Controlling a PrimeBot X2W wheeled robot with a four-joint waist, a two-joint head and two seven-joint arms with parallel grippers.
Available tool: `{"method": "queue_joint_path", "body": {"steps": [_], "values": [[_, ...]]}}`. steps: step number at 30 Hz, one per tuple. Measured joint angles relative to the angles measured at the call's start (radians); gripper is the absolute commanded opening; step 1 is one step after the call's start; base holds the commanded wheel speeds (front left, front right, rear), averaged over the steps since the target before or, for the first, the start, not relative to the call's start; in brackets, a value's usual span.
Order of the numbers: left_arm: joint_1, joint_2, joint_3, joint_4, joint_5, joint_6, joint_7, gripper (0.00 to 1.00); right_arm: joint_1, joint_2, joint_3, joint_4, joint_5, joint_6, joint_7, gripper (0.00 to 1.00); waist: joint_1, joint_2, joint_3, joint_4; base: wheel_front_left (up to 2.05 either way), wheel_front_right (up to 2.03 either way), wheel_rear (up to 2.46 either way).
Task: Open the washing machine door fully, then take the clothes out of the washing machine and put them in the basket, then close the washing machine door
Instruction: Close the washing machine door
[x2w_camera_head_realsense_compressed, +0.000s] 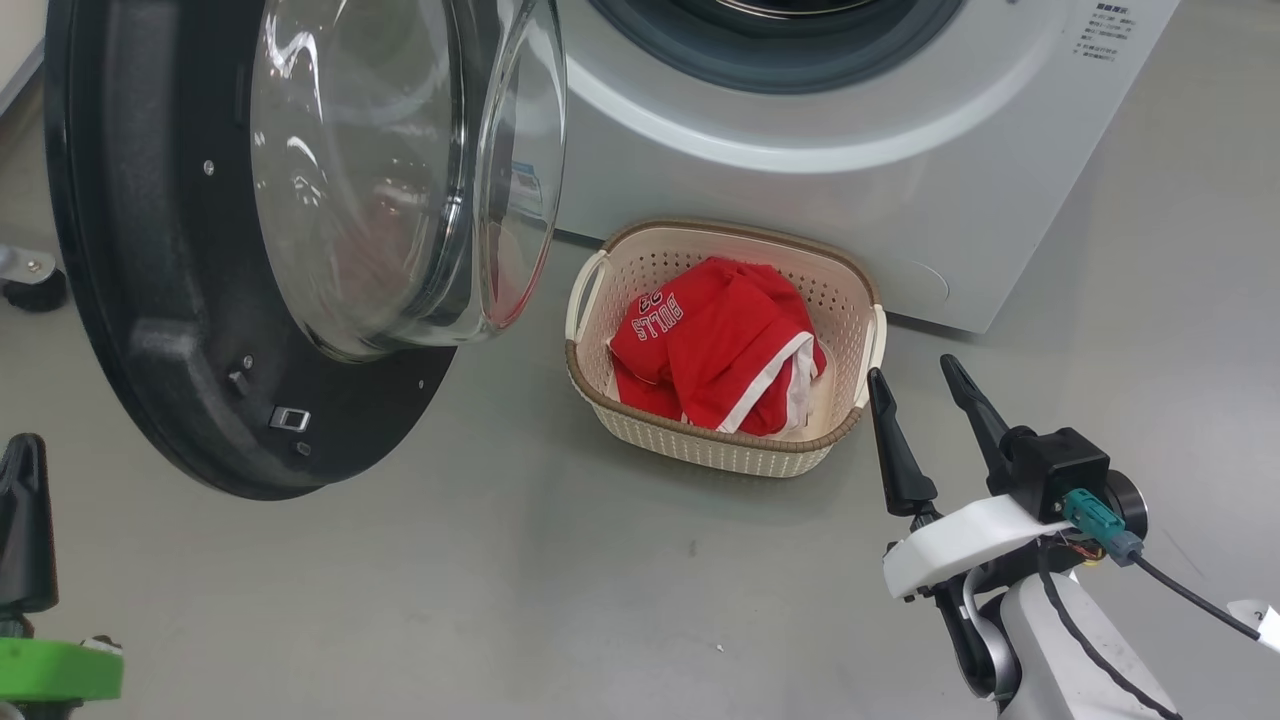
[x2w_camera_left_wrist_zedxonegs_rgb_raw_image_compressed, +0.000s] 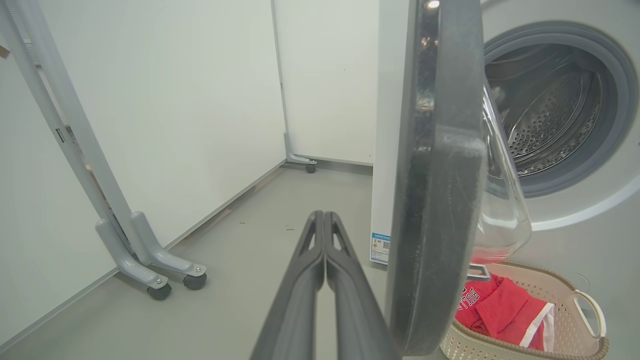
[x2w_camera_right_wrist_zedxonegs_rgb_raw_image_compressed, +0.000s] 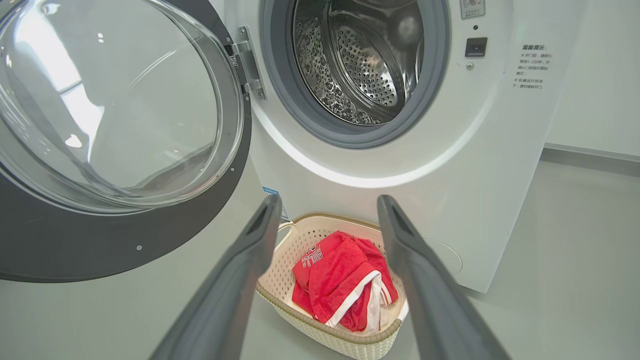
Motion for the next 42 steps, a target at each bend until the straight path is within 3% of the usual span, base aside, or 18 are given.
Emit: {"method": "queue_joint_path", "body": {"steps": [9,16,23,33,38,42], "values": [[-0.046,0.032,0.039,-0.041,-0.033,0.0,0.0,0.0,0.0,0.0,0.008,0.001,0.0,0.0,0.0,1.0,0.0,0.0,0.004,0.0,0.0,0.0,0.0],[-0.066,0.051,0.034,-0.038,-0.192,0.0,0.004,0.0,0.0,0.0,0.025,0.002,0.0,0.003,0.0,1.0,0.0,0.0,0.003,-0.005,0.0,0.0,0.0],[-0.121,0.002,0.064,-0.039,-0.565,0.0,0.101,0.0,0.0,0.0,0.032,0.008,0.0,0.003,0.0,1.0,0.0,0.0,0.003,-0.01,0.0,0.0,0.0],[-0.202,-0.058,0.209,0.002,-1.025,0.005,0.318,0.0,0.0,0.001,0.04,0.01,0.002,0.003,0.0,1.0,0.0,0.0,0.009,-0.019,0.0,0.0,0.0],[-0.239,-0.096,0.241,0.031,-1.247,0.081,0.448,0.0,0.0,0.001,0.04,0.01,0.002,0.002,0.0,1.0,0.0,0.0,0.015,-0.024,0.0,0.0,0.0],[-0.25,-0.091,0.261,0.045,-1.307,0.147,0.514,0.0,-0.001,0.001,0.04,0.01,0.003,0.002,0.0,1.0,0.0,0.0,0.021,-0.027,0.0,0.0,0.0]]}}
